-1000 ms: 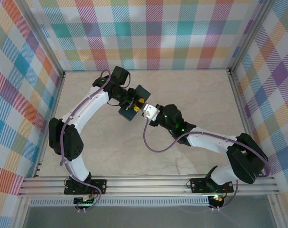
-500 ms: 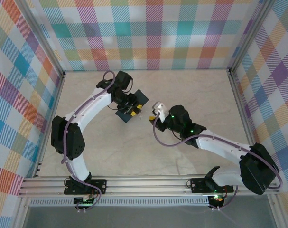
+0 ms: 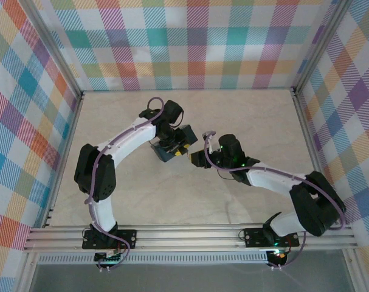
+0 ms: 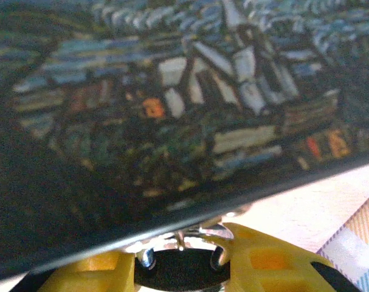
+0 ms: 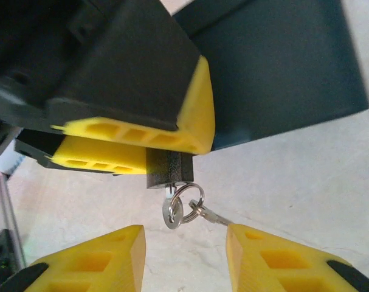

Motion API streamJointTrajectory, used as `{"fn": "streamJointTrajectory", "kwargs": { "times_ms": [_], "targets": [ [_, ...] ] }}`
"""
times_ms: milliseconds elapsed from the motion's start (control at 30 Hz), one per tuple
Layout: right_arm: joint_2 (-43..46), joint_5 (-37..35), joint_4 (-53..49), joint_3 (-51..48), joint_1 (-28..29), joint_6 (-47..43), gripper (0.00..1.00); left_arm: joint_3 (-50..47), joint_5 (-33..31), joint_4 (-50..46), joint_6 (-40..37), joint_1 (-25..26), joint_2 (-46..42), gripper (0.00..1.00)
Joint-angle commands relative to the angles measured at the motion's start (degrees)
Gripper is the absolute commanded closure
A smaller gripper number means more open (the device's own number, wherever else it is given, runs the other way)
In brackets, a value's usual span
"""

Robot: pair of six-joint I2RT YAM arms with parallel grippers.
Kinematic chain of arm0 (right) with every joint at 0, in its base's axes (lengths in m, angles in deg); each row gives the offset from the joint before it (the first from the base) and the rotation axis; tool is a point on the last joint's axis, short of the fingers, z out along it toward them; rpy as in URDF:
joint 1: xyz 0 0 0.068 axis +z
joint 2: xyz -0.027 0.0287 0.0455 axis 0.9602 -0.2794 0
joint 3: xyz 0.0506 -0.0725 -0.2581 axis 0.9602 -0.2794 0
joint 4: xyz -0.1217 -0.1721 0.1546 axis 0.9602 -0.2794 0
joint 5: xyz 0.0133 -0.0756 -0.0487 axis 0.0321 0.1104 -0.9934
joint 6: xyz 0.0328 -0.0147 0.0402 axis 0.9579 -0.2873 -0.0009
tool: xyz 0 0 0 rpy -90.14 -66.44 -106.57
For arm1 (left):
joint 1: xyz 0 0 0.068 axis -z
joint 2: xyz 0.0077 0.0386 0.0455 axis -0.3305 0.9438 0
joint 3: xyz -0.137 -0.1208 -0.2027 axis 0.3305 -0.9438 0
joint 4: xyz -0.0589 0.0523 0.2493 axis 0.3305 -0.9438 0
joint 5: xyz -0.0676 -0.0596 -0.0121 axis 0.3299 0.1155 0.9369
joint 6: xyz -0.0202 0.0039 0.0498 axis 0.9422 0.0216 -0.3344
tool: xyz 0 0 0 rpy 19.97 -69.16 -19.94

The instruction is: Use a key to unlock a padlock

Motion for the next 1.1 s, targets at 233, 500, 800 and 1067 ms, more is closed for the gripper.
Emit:
{"fn": "streamJointTrajectory", "kwargs": {
  "times_ms": [233, 500, 800, 1067],
  "targets": [
    [-6.01, 2.97, 14.78, 1.40, 0.11, 9.52, 0.62, -0.17, 6.22, 3.42, 2.95, -0.23, -0.94, 1.00],
    [-8.57, 2.78, 18.86, 2.19, 0.10, 11.69, 0.88, -0.38, 7.37, 3.59, 3.95, -0.41, -1.88, 0.98],
    [-6.26, 2.03, 11.68, 2.78, -0.40, 11.51, 1.00, 2.43, 1.85, -3.49, -0.01, -3.98, -4.13, 0.44],
    [-3.57, 3.53, 1.21, 6.51, -1.39, 6.42, 1.00, 6.53, -1.97, -8.62, -4.91, -8.68, -6.63, 0.42]
  ]
}}
